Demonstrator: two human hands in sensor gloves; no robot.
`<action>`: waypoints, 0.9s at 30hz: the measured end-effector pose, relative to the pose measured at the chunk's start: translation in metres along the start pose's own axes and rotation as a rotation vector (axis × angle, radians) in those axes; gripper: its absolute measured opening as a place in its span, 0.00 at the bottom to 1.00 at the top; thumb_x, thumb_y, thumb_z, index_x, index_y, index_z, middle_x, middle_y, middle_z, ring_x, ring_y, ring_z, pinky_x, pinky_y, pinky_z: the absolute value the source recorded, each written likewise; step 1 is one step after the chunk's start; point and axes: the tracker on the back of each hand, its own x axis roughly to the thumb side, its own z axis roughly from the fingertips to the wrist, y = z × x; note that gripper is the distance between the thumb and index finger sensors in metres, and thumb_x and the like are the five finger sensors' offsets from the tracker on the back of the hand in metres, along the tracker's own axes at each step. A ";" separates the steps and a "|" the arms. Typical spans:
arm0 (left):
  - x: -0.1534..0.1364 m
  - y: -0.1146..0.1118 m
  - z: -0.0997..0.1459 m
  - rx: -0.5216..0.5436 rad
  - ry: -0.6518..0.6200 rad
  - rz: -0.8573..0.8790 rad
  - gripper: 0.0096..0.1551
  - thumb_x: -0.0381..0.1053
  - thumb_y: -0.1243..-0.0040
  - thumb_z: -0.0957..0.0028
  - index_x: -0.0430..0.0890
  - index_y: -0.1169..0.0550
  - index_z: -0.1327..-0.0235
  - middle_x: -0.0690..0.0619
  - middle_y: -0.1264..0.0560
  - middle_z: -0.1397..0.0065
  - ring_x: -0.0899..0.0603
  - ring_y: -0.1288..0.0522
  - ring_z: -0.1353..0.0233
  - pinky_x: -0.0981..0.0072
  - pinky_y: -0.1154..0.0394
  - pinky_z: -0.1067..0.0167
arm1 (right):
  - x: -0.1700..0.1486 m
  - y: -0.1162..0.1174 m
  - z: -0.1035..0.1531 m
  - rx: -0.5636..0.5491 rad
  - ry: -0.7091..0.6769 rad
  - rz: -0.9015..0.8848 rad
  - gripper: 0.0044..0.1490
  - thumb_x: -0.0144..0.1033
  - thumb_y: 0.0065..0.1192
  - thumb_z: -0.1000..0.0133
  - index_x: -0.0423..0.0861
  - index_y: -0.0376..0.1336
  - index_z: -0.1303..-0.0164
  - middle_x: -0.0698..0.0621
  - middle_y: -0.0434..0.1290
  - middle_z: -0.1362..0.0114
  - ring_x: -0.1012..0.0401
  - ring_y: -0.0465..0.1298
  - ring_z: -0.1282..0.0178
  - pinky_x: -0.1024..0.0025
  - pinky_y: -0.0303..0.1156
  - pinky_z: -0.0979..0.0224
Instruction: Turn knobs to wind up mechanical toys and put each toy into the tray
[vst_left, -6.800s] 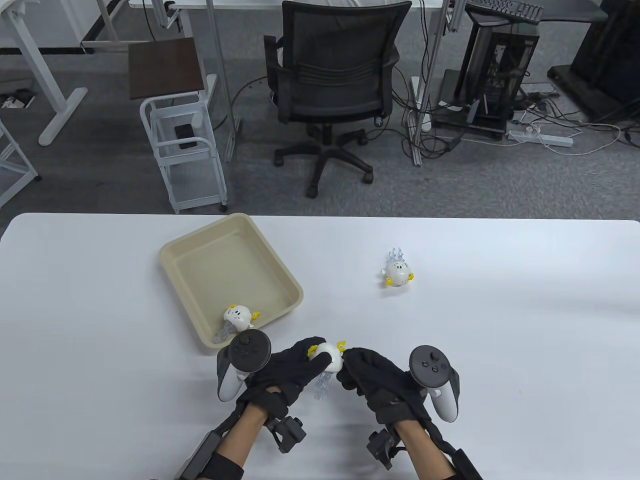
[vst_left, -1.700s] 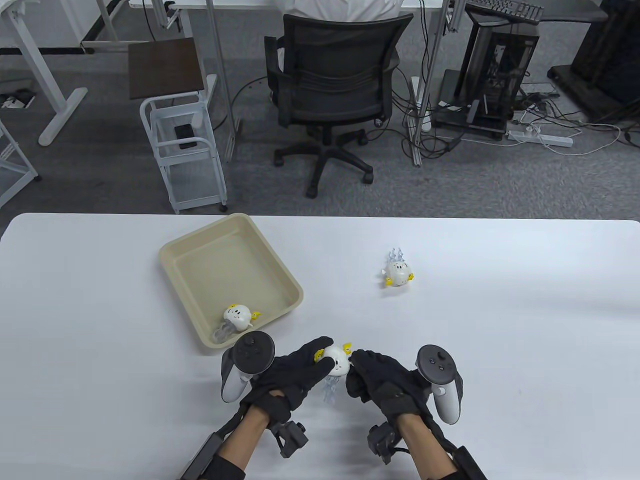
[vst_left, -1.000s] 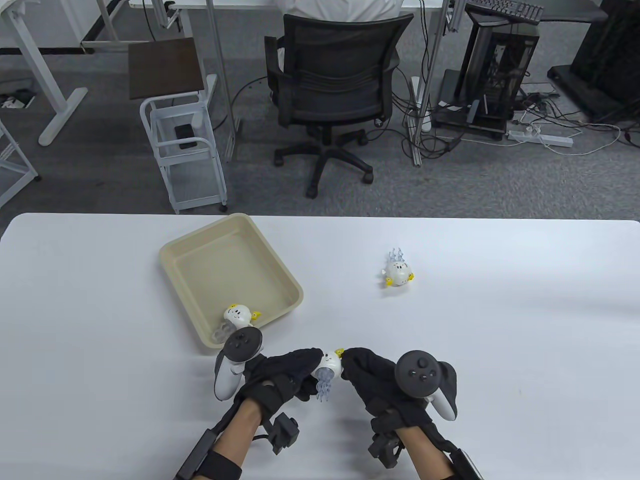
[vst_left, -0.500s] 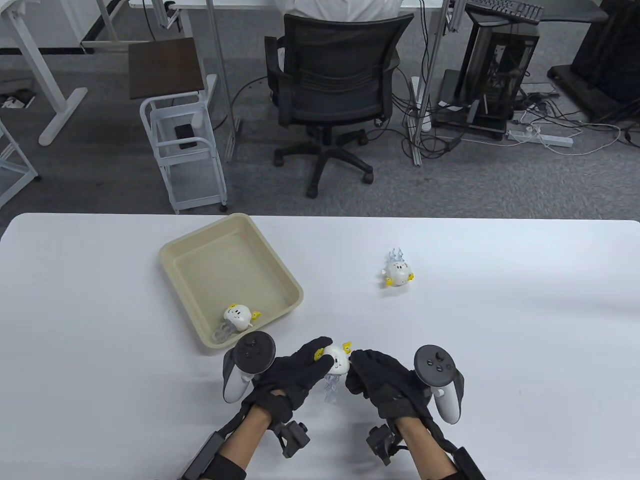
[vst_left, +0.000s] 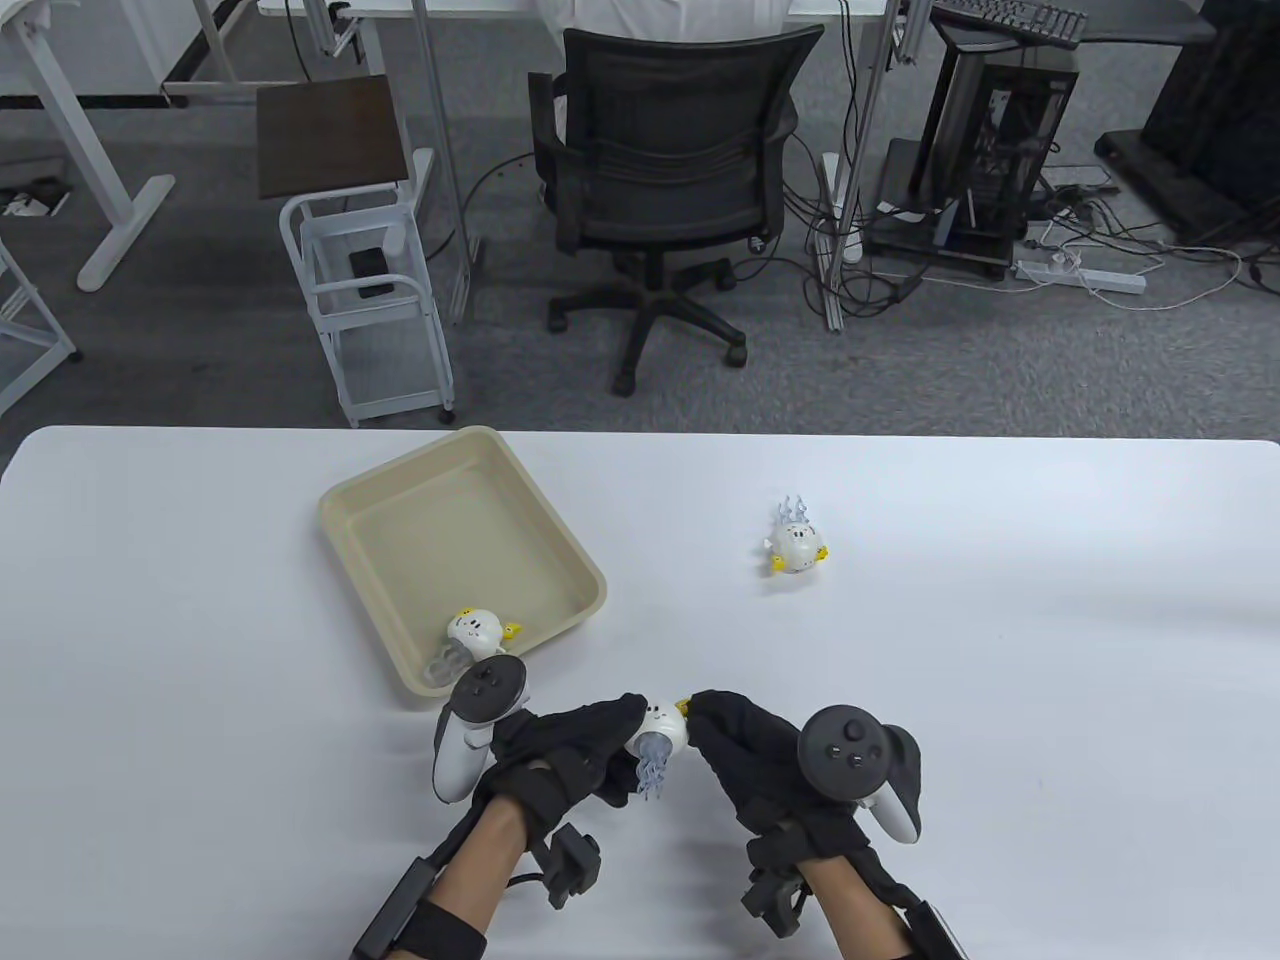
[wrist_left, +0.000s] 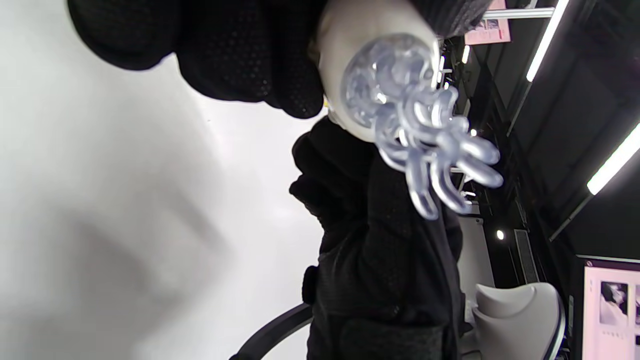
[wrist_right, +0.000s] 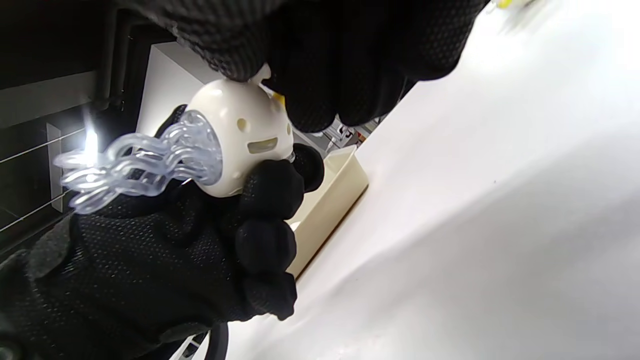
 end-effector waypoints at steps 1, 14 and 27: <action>0.002 -0.001 0.001 0.006 -0.030 -0.020 0.46 0.63 0.51 0.38 0.27 0.30 0.25 0.41 0.20 0.36 0.36 0.21 0.44 0.40 0.24 0.44 | 0.000 0.000 0.000 -0.010 0.015 -0.014 0.24 0.46 0.54 0.24 0.43 0.62 0.26 0.48 0.74 0.31 0.51 0.76 0.35 0.61 0.74 0.27; 0.022 -0.007 0.007 0.069 -0.203 -0.267 0.42 0.57 0.42 0.40 0.39 0.36 0.17 0.44 0.29 0.23 0.32 0.30 0.32 0.36 0.31 0.33 | -0.023 0.003 -0.005 0.059 0.190 -0.413 0.24 0.44 0.55 0.25 0.35 0.68 0.37 0.47 0.79 0.45 0.51 0.81 0.50 0.63 0.78 0.42; 0.012 0.008 0.005 0.142 -0.113 -0.208 0.43 0.59 0.45 0.39 0.31 0.33 0.21 0.39 0.24 0.29 0.33 0.23 0.39 0.38 0.26 0.40 | 0.009 0.003 0.002 0.035 -0.009 0.369 0.52 0.62 0.50 0.28 0.42 0.36 0.07 0.27 0.40 0.11 0.28 0.41 0.15 0.25 0.48 0.17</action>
